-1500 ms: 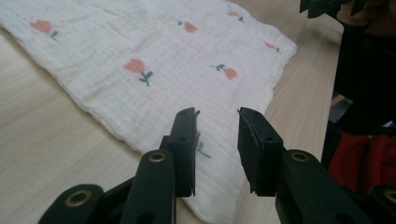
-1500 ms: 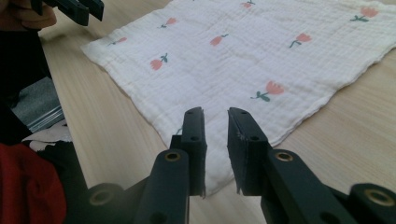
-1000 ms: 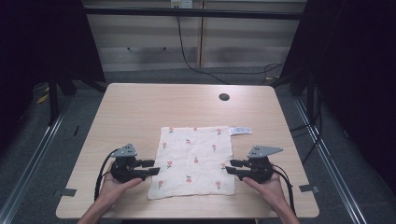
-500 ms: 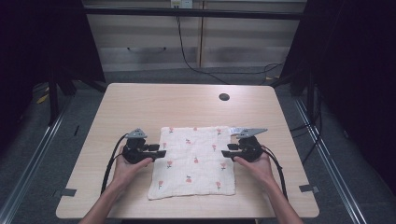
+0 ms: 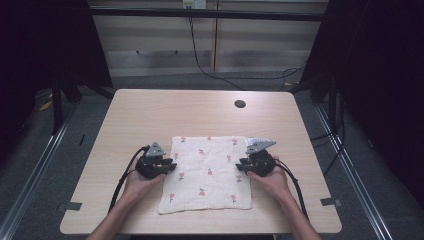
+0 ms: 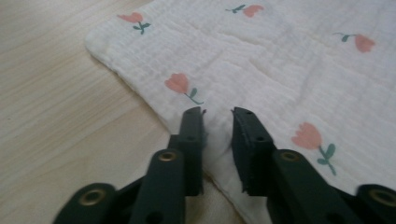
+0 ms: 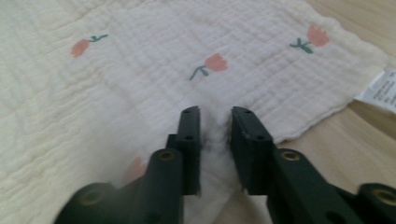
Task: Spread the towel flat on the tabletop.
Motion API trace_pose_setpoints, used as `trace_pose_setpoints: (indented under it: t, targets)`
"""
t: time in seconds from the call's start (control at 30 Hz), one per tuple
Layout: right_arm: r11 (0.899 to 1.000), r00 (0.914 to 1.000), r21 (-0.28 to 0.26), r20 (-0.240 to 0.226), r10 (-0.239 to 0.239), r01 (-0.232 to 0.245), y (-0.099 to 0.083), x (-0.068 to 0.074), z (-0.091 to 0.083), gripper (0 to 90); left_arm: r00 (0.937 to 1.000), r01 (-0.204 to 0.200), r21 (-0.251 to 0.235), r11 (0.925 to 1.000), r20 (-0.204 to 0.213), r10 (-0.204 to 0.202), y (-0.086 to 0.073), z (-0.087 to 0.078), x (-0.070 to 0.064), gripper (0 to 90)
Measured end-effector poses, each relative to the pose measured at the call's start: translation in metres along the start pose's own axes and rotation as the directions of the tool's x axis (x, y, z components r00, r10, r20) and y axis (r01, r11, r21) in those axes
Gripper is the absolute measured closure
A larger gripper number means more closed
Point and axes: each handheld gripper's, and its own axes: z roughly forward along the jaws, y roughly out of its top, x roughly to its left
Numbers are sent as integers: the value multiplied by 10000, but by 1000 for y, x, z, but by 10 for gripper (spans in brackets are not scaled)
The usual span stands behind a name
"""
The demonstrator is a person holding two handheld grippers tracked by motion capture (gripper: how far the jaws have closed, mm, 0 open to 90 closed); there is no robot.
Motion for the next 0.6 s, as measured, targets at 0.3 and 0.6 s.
trace_pose_setpoints:
  t: [0.3,0.6]
  targets:
    - [9998,9989,-112,-440,156,-161,-9,3,-7,860,9954,741,-210,9970,628,-727,-13,-10,-3,838]
    - [9997,9944,-13,-1029,258,-261,-18,9,-17,879,9876,977,-83,9952,1247,-959,-23,-21,-14,854]
